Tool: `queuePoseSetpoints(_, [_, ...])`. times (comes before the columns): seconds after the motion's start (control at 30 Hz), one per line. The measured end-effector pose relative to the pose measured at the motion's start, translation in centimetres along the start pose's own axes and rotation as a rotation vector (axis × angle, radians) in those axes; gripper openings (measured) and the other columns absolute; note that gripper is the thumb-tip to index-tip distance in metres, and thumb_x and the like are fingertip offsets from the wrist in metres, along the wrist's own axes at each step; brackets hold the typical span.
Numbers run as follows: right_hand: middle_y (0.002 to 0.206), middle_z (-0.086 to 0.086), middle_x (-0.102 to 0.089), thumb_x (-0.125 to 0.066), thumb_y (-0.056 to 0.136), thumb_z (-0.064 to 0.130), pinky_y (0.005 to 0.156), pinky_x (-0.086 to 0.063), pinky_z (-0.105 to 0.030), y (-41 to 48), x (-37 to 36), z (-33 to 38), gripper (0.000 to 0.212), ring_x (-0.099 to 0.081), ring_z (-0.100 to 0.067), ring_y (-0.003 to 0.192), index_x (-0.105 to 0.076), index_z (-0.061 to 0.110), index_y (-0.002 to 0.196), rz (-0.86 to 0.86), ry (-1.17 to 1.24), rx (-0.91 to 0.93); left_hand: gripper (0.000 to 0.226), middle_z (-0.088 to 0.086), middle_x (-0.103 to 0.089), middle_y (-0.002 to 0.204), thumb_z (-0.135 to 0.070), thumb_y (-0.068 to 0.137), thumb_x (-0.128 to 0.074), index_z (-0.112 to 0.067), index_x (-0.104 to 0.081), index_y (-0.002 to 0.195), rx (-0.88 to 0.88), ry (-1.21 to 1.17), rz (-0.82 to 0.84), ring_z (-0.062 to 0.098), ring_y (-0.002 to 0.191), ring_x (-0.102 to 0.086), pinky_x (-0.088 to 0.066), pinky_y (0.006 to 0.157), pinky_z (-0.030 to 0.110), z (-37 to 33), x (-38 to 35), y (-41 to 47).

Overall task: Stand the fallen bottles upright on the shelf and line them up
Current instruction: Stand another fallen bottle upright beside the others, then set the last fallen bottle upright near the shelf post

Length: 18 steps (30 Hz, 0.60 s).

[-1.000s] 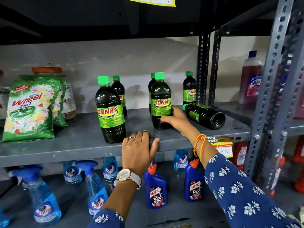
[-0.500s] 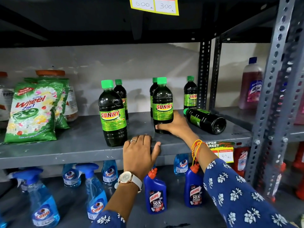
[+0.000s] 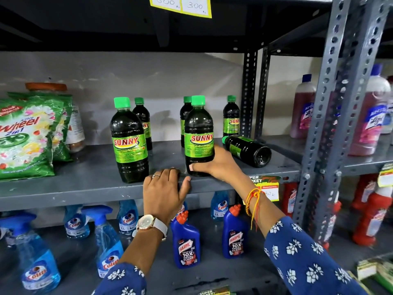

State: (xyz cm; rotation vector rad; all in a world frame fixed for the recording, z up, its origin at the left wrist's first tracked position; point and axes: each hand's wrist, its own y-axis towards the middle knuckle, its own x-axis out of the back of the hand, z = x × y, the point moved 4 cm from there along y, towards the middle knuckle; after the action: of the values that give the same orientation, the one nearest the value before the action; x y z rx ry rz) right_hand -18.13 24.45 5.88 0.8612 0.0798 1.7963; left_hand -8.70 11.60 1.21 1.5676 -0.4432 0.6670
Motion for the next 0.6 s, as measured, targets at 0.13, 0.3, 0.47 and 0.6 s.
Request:
queuePoseSetpoints(0.13, [0.09,0.007,-0.069,-0.081,0.055,0.036,0.07,-0.043,-0.017,-0.4,0.1,0.2,0.044,-0.062,-0.008,0.087,-0.065,0.026,0.096,-0.004,-0.007,0.001,0.046,0.012,-0.068,0.075,-0.046,0.088,-0.033,-0.011,-0.062,0.086,0.007,0.006,0.03,0.031,0.07,-0.062,-0.04,0.063,0.038,-0.1,-0.1,0.0])
queuePoseSetpoints(0.3, [0.092,0.008,-0.067,-0.08,0.06,0.041,0.067,-0.043,-0.012,-1.2,0.0,0.6,0.033,-0.062,-0.009,0.091,-0.062,0.035,0.087,0.051,0.005,0.033,0.047,0.014,-0.07,0.089,-0.047,0.088,-0.033,-0.01,-0.062,0.093,0.012,-0.023,-0.023,0.032,0.08,-0.063,-0.041,0.068,0.04,-0.1,0.3,-0.3])
queuePoseSetpoints(0.47, [0.096,0.0,-0.06,-0.06,0.078,0.054,0.059,-0.038,-0.008,-0.9,5.7,0.9,0.066,-0.055,-0.008,0.079,-0.045,0.006,0.121,-0.187,0.054,0.036,0.05,0.021,-0.053,0.13,-0.04,0.091,-0.036,-0.001,-0.055,0.116,-0.066,-0.319,-0.259,0.034,0.119,-0.046,-0.035,0.1,0.045,-2.6,1.2,-2.0])
queuePoseSetpoints(0.6, [0.095,-0.016,-0.068,-0.058,0.085,0.03,0.078,-0.047,-0.028,2.0,12.1,0.3,0.032,-0.064,-0.026,0.087,-0.059,0.003,0.103,-0.408,-0.098,-0.008,0.037,0.014,-0.061,0.122,-0.031,0.092,-0.04,-0.007,-0.062,0.11,-0.406,-0.358,-0.156,0.027,0.113,-0.055,-0.045,0.094,0.039,-10.5,1.0,-0.9])
